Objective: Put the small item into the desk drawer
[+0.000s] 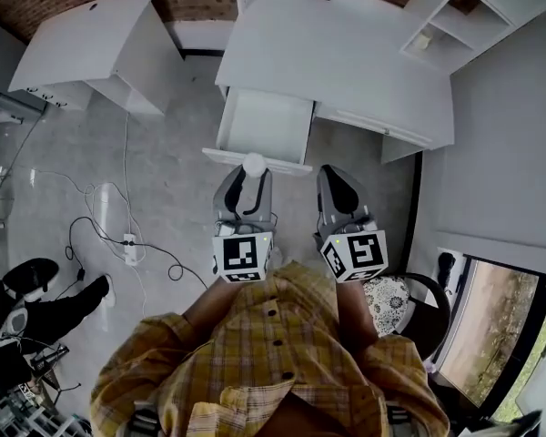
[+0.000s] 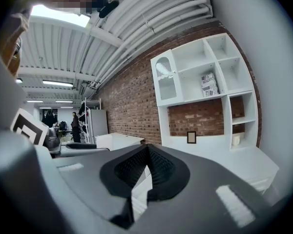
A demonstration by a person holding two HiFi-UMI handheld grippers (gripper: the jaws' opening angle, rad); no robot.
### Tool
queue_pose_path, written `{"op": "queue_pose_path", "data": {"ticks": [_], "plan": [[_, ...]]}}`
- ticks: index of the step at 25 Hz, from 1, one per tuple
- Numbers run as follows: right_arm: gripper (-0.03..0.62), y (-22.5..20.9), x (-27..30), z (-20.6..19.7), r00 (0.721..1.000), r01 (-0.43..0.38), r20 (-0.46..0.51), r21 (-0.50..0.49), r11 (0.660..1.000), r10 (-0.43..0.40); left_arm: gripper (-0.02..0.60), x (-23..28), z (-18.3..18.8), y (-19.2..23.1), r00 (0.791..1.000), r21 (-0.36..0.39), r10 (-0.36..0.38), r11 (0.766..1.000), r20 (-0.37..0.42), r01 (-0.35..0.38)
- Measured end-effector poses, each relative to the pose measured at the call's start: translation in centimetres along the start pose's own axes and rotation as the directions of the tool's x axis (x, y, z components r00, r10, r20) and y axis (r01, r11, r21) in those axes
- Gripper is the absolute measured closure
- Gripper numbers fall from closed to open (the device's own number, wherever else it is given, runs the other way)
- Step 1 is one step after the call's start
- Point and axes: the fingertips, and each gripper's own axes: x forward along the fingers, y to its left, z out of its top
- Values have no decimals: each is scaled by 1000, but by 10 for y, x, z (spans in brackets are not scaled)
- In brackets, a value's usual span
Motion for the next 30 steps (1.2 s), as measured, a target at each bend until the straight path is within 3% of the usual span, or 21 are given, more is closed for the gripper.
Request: {"op": "queue_pose_path", "data": {"ticks": [9, 17, 30], "plan": [[594, -22, 31, -7, 1000, 13, -28, 19, 1000, -12, 417, 38, -13, 10, 999, 0, 10, 1000, -51, -10], [594, -54, 70, -27, 997, -30, -68, 40, 999, 33, 417, 86, -42, 20, 987, 42, 93, 995, -134, -88], [594, -109, 138, -75, 979, -79, -179, 86, 993, 93, 417, 177, -102, 37, 945, 51, 143, 990, -293, -134]]}}
